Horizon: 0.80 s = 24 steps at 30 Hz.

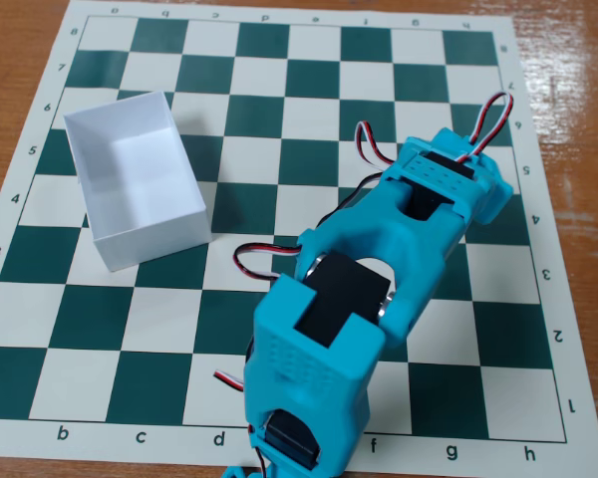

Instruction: Grab the toy horse and put it in the box.

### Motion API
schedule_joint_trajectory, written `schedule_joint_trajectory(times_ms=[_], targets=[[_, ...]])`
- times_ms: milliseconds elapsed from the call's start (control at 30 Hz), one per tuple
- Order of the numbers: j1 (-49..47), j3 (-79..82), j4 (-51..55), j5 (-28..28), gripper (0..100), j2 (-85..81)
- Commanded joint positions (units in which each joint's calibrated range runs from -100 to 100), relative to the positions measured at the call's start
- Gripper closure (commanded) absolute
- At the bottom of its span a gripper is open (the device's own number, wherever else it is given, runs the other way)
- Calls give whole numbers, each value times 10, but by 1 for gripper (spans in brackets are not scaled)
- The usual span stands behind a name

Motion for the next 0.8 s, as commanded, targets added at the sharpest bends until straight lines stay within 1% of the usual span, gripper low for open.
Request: schedule_joint_trajectory(times_ms=[0, 300, 767], targets=[[-9, -31, -21, -3, 73, 7], [-24, -46, -48, -5, 73, 49], [-9, -61, -70, -5, 73, 101]])
